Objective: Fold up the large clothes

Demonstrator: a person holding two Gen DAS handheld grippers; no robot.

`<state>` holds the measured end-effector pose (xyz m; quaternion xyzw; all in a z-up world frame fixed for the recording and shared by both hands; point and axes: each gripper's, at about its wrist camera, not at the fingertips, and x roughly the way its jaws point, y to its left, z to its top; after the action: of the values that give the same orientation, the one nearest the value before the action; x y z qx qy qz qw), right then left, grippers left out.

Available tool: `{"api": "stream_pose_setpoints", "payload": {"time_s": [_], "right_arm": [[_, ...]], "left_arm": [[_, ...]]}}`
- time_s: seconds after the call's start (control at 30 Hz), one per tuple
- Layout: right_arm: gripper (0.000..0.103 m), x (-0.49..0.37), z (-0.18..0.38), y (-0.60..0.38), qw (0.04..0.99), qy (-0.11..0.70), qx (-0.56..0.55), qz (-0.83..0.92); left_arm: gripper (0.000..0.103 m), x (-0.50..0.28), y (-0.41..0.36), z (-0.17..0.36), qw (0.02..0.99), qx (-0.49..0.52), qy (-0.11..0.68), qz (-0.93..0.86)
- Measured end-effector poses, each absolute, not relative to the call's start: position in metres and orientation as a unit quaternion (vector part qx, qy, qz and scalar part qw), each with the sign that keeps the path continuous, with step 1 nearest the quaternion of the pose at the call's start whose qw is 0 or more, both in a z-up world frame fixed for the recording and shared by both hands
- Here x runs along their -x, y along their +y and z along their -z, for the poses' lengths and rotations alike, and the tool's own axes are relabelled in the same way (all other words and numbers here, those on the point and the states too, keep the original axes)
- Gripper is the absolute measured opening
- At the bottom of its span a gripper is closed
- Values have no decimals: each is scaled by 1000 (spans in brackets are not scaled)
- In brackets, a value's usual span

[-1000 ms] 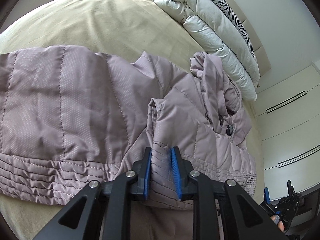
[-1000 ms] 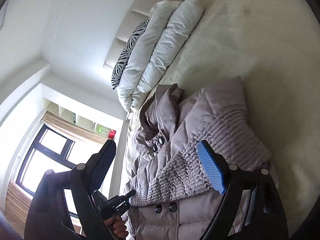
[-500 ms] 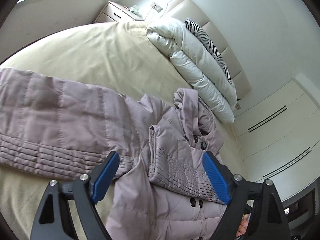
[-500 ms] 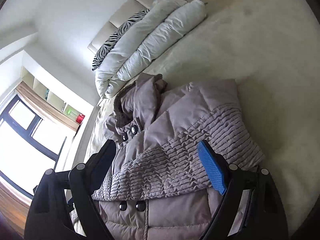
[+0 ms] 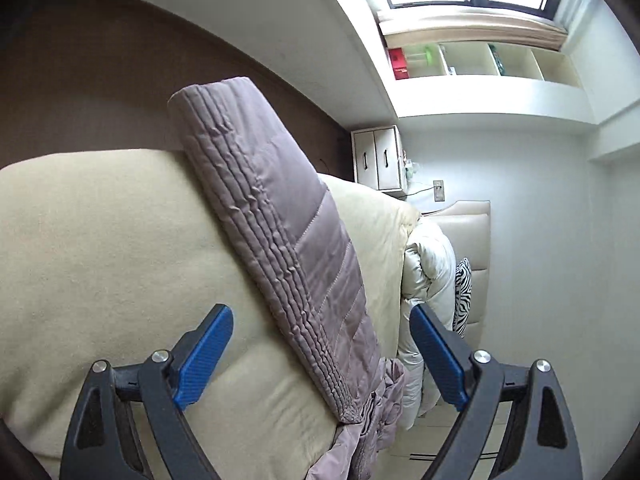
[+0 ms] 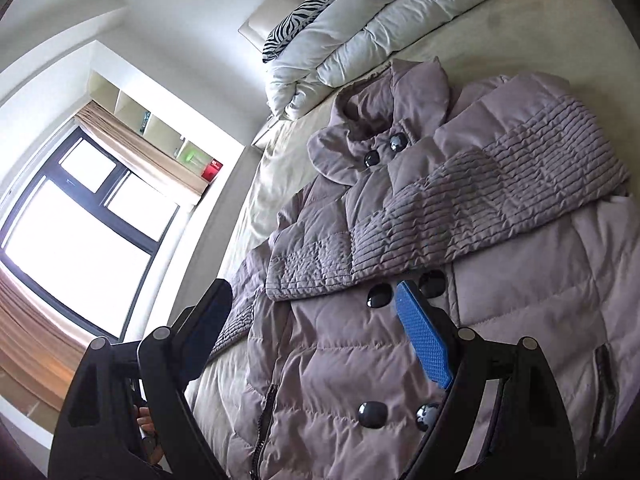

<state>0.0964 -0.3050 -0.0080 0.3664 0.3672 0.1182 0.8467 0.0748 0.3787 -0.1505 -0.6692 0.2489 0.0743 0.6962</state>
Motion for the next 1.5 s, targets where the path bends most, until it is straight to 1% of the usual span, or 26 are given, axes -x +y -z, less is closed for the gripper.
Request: {"api": "stream_pose_setpoints", "payload": {"time_s": [0.07, 0.1, 0.17, 0.23, 0.27, 0.3, 0.33, 0.4, 0.47, 0.57, 0.6, 0.67, 0.73, 0.83, 0.93, 1.03, 1.13, 1.27, 1.5], "right_arm": [[84, -91, 7, -299, 844, 369, -371, -120], [84, -89, 6, -297, 844, 369, -371, -120], [84, -84, 4, -295, 845, 369, -370, -118], [84, -81, 2, -297, 846, 369, -368, -114], [84, -79, 2, -299, 846, 368, -370, -112], [84, -77, 3, -301, 845, 368, -372, -111], [84, -76, 4, -304, 844, 369, -374, -109], [84, -73, 6, -308, 843, 369, -377, -106], [84, -70, 8, -312, 843, 369, -378, -103], [84, -63, 11, -319, 846, 364, -376, -100], [84, -60, 12, -322, 846, 363, -379, -99], [84, -55, 15, -328, 845, 360, -384, -97], [84, -49, 18, -337, 843, 355, -392, -94], [84, -39, 26, -351, 840, 348, -407, -85], [84, -28, 34, -371, 835, 345, -422, -73], [84, -20, 44, -392, 827, 346, -439, -63], [84, -16, 54, -408, 822, 354, -443, -58], [84, -26, 73, -419, 800, 372, -466, -67], [84, -88, 104, -384, 740, 425, -507, -119]], "left_arm": [[91, -81, 385, 163, 674, 694, 239, -80], [89, -85, 387, 168, 668, 703, 231, -84], [82, -93, 395, 176, 653, 718, 220, -96], [71, -101, 400, 184, 641, 730, 211, -108], [67, -105, 403, 188, 635, 735, 209, -113], [54, -108, 404, 191, 630, 738, 211, -118], [38, -110, 405, 194, 626, 740, 215, -121], [18, -114, 404, 195, 628, 733, 230, -128], [18, -113, 399, 182, 652, 710, 238, -124], [12, -122, 372, 129, 737, 622, 251, -89], [6, -129, 356, 108, 764, 587, 258, -66], [6, -144, 313, 64, 821, 502, 272, -27], [7, -158, 252, 24, 871, 399, 285, 20], [7, -173, 141, -6, 914, 244, 309, 94], [8, -179, 30, 9, 923, 107, 334, 156], [8, -177, -54, 46, 915, 2, 359, 185], [8, -172, -91, 79, 906, -50, 377, 185], [9, -172, -106, 98, 898, -79, 389, 187], [9, -176, -89, 103, 896, -41, 399, 192]]}}
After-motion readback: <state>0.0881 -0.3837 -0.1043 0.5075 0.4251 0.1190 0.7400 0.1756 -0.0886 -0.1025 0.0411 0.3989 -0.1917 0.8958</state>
